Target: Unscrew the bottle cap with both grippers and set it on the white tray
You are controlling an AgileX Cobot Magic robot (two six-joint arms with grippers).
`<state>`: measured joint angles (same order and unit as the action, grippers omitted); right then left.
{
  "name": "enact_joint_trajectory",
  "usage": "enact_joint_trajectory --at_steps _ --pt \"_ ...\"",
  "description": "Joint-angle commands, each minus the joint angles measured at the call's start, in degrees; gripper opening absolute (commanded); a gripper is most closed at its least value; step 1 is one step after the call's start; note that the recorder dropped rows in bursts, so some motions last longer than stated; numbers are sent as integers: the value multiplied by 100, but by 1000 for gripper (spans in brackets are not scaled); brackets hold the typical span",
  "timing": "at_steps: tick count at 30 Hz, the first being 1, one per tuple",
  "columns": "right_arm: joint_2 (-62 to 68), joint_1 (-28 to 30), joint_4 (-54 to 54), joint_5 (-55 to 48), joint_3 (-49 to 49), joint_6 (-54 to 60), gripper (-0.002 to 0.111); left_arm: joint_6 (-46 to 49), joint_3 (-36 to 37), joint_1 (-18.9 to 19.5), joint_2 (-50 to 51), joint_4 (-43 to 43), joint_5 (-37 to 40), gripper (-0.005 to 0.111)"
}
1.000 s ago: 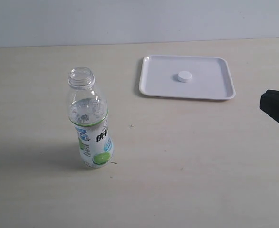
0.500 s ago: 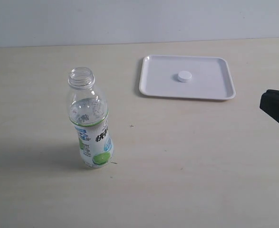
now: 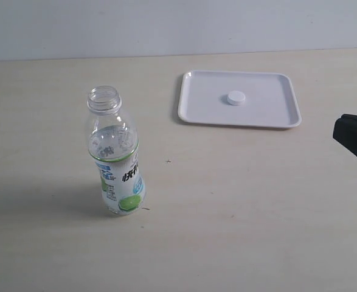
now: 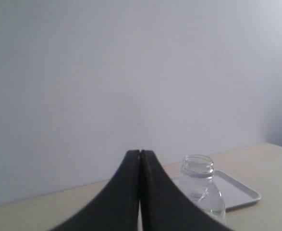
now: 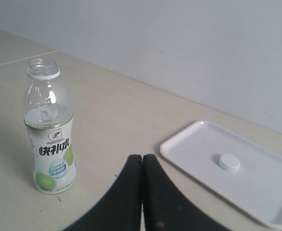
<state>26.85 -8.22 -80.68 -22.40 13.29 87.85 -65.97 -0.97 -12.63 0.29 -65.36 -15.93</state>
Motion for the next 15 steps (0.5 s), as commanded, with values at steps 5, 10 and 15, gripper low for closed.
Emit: enact_joint_trajectory --at_steps 5,10,15 --pt "-19 17 -29 25 -28 -11 0 -350 -99 4 -29 169 265 0" --pt "-19 17 -29 25 -28 -11 0 -498 -87 4 -29 169 115 0" --pt "-19 17 -29 25 -28 -11 0 -488 -87 4 -29 157 103 0"
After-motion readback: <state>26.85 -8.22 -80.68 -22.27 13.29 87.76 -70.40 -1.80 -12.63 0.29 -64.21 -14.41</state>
